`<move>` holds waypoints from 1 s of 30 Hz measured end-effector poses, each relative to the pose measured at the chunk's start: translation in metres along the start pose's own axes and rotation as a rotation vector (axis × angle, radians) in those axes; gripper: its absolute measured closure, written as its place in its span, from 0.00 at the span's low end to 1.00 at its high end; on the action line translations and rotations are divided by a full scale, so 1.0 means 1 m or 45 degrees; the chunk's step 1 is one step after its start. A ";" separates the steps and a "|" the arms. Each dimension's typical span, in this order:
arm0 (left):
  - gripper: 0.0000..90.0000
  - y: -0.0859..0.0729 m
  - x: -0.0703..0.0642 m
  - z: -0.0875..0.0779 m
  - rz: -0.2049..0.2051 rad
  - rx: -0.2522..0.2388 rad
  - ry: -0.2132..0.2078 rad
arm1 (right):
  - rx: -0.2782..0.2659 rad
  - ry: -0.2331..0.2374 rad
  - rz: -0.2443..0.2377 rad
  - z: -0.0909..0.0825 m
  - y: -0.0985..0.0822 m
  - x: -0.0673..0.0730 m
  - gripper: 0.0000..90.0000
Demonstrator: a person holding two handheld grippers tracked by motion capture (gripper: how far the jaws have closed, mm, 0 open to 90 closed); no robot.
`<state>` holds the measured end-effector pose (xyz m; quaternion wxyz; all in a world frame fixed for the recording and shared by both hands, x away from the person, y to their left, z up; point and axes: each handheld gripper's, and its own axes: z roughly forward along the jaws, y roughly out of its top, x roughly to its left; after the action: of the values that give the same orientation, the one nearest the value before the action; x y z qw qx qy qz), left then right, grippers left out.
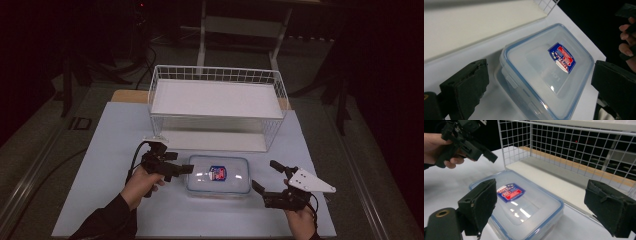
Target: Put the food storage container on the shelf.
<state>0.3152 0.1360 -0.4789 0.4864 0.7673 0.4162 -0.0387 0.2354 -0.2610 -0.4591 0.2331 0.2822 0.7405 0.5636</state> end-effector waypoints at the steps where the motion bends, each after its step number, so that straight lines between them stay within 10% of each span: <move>1: 0.02 0.000 0.001 0.002 -0.002 0.013 0.024 | 0.000 -0.006 -0.005 -0.001 0.001 0.000 0.18; 19: 0.13 -0.012 0.033 0.032 -0.408 0.264 -0.120 | 0.126 0.021 0.056 0.000 0.000 -0.001 0.12; 25: 0.35 -0.019 0.041 0.031 -0.470 0.266 -0.219 | 0.157 0.050 0.058 0.004 0.000 0.001 0.12; 30: 0.51 -0.017 0.036 0.028 -0.420 0.263 -0.229 | 0.216 0.088 0.115 0.009 -0.005 -0.004 0.12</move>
<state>0.3368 0.1388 -0.5227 0.4275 0.7280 0.4849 -0.2283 0.2437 -0.2589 -0.4657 0.1569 0.3146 0.7797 0.5182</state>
